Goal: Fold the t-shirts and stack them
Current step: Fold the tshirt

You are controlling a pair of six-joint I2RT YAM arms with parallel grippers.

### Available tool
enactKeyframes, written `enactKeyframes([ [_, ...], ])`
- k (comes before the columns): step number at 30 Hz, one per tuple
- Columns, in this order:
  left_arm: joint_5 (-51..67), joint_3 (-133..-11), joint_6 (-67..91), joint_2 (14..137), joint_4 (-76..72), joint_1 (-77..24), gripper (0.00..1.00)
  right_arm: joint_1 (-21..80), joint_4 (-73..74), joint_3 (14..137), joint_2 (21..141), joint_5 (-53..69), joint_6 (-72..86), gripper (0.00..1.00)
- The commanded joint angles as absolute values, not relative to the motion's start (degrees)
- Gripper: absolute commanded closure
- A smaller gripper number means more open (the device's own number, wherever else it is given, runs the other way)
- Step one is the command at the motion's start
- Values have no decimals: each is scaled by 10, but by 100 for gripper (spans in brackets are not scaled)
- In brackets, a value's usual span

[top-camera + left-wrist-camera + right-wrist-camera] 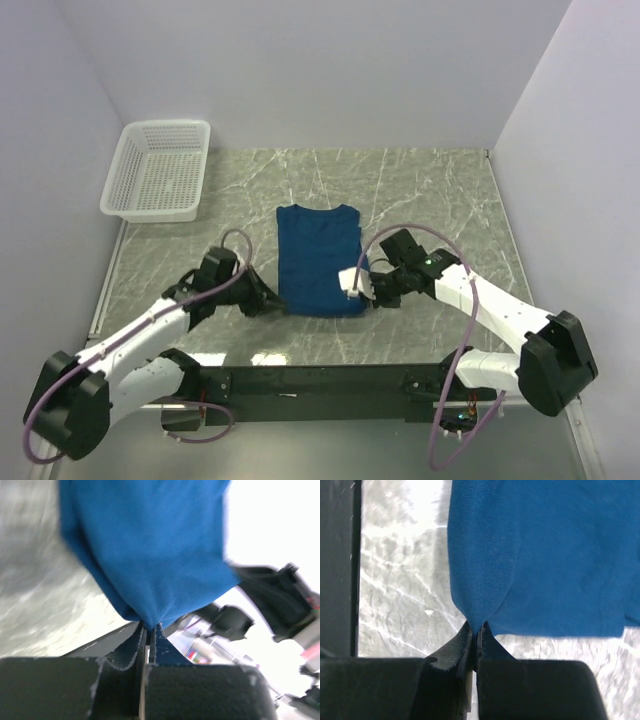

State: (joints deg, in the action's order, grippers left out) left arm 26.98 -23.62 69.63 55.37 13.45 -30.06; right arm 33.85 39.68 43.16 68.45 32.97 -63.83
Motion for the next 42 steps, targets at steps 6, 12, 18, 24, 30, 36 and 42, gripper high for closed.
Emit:
enactKeyframes([
  [6, 259, -446, 628, 741, 106, -175, 100, 258, 325, 655, 835, 273, -470, 100],
  [12, 291, -616, 602, 942, 74, -128, 100, 216, 302, 835, 1006, 227, -397, 100],
  [18, 320, -759, 585, 1091, 66, -123, 100, 214, 254, 910, 1099, 169, -332, 100],
  [24, 307, -824, 591, 1146, 58, -114, 100, 213, 175, 915, 1121, 104, -286, 100],
  [30, 291, -804, 601, 1131, 33, -98, 100, 212, 156, 948, 1147, 109, -271, 100],
  [36, 294, -794, 598, 1132, 37, -91, 100, 214, 177, 993, 1183, 128, -263, 100],
  [42, 300, -768, 608, 1120, 12, -90, 100, 215, 181, 1007, 1198, 128, -265, 100],
])
